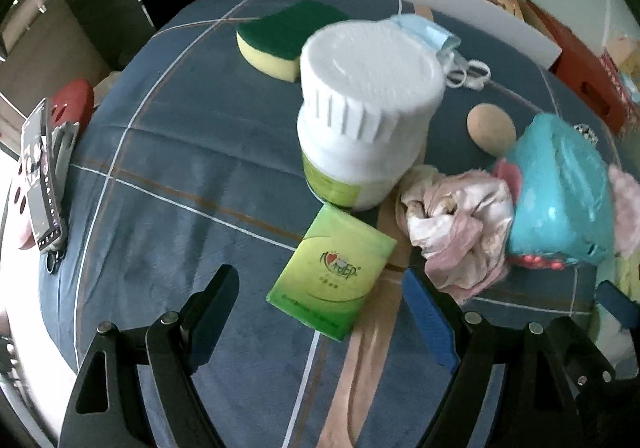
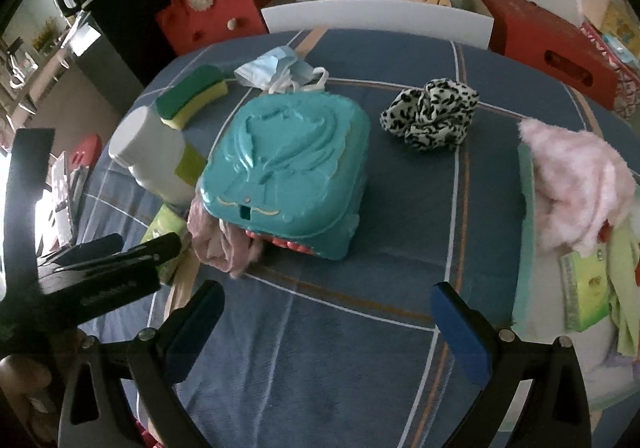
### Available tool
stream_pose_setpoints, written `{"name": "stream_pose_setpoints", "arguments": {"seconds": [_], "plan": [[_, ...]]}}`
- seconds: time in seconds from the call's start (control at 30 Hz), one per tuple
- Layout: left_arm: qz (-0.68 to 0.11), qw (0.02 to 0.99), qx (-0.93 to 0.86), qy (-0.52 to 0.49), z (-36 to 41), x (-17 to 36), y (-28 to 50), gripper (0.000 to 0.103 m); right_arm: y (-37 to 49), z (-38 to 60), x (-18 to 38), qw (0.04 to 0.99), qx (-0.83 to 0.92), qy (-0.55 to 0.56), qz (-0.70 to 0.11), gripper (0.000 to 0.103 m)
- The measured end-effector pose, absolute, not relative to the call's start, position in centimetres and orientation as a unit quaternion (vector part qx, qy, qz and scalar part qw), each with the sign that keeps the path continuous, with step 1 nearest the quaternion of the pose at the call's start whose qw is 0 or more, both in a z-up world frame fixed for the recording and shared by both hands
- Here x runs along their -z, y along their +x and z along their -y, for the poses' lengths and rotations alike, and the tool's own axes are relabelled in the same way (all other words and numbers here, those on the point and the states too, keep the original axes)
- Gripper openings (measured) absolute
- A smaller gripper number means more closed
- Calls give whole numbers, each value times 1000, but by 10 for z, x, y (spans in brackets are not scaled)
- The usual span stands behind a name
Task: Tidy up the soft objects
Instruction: 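Move both open tools back toward the teal toy box on the bed, then reach right tool to pink floral cloth beside teal box and close on it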
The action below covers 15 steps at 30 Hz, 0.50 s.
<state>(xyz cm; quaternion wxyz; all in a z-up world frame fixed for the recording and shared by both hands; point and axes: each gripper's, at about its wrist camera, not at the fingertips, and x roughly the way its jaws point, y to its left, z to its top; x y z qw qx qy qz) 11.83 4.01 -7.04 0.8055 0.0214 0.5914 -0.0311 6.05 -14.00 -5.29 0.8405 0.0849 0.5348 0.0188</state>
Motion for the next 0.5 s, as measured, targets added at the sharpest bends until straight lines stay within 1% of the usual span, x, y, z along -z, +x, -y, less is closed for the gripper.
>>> {"name": "stream_pose_setpoints", "arguments": {"seconds": [0.1,0.2,0.23,0.27,0.3,0.5], "plan": [[-592,805,27,23,-41,74,123,83,63,138,56,839,-19,81,-538,103],[-594,804,28,20,-43,78,128,76,63,136,57,838,-21,77,-540,103],[-595,803,32,15,-43,78,129,70,62,135,58,838,-21,76,-541,103],[-596,802,36,11,-45,79,128,60,62,134,58,838,-21,75,-541,103],[-597,802,40,8,-45,80,129,57,62,134,58,837,-22,74,-541,103],[-595,803,44,3,-49,79,131,57,64,130,60,837,-22,71,-541,103]]}}
